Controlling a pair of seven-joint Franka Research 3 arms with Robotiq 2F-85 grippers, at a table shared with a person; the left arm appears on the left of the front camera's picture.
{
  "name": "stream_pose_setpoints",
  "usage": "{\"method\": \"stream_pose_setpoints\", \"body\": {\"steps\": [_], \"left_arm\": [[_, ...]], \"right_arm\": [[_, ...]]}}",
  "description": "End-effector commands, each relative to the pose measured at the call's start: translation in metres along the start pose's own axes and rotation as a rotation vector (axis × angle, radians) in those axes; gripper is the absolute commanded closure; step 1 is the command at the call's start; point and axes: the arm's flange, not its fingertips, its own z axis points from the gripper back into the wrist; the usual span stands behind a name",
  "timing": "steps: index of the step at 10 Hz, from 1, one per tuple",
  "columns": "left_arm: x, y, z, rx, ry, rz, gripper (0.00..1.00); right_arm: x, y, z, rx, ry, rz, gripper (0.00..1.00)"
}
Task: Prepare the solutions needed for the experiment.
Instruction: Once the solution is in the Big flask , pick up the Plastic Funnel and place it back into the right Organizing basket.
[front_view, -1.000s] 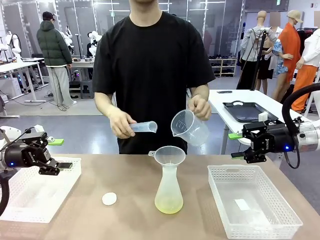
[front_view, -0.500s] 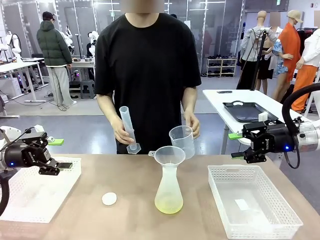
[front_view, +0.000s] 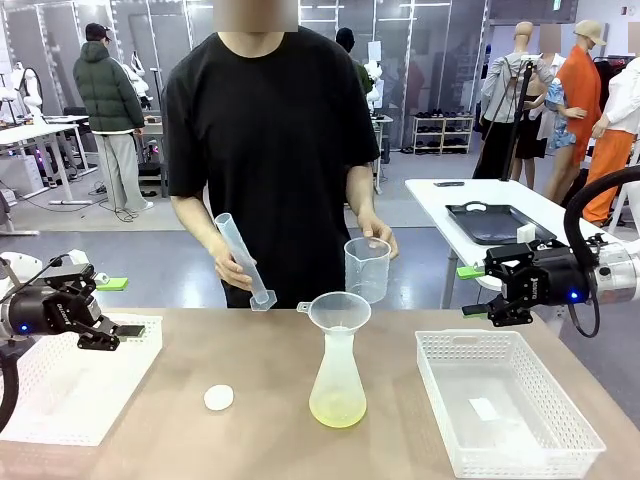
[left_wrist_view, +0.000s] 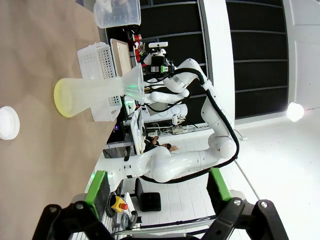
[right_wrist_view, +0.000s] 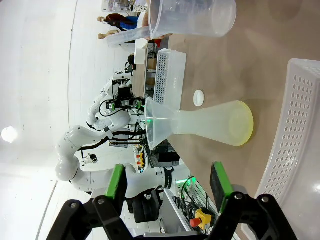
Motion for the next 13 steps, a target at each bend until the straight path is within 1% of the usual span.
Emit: {"method": "stream_pose_setpoints", "body": {"steps": [1, 2, 4, 5, 7, 9, 11, 12, 13], "left_arm": [[-0.001, -0.002, -0.002, -0.002, -0.015, -0.004, 0.00], [0.000, 0.000, 0.000, 0.000, 0.000, 0.000, 0.00], [0.006, -0.016, -0.012, 0.040, 0.023, -0.055, 0.00], [0.013, -0.033, -0.023, 0.068, 0.039, -0.111, 0.00], [0.021, -0.065, -0.049, 0.067, 0.118, -0.239, 0.00], [0.028, -0.083, -0.071, 0.046, 0.194, -0.434, 0.00], [0.035, -0.090, -0.091, 0.030, 0.230, -0.555, 0.00], [0.037, -0.088, -0.095, 0.028, 0.215, -0.554, 0.00], [0.038, -0.084, -0.093, 0.043, 0.210, -0.528, 0.00]], "right_arm": [[0.000, 0.000, -0.001, 0.006, -0.005, -0.001, 0.15], [0.000, 0.000, -0.001, 0.006, -0.005, -0.001, 0.15], [0.000, 0.000, -0.001, 0.006, -0.005, -0.001, 0.15], [0.000, 0.000, -0.001, 0.006, -0.005, -0.001, 0.15], [0.000, 0.000, -0.001, 0.006, -0.005, -0.001, 0.15], [0.000, 0.000, -0.001, 0.006, -0.005, -0.001, 0.15], [0.000, 0.000, -0.001, 0.006, -0.005, -0.001, 0.15], [0.000, 0.000, -0.001, 0.006, -0.005, -0.001, 0.15], [0.000, 0.000, -0.001, 0.006, -0.005, -0.001, 0.15]]}}
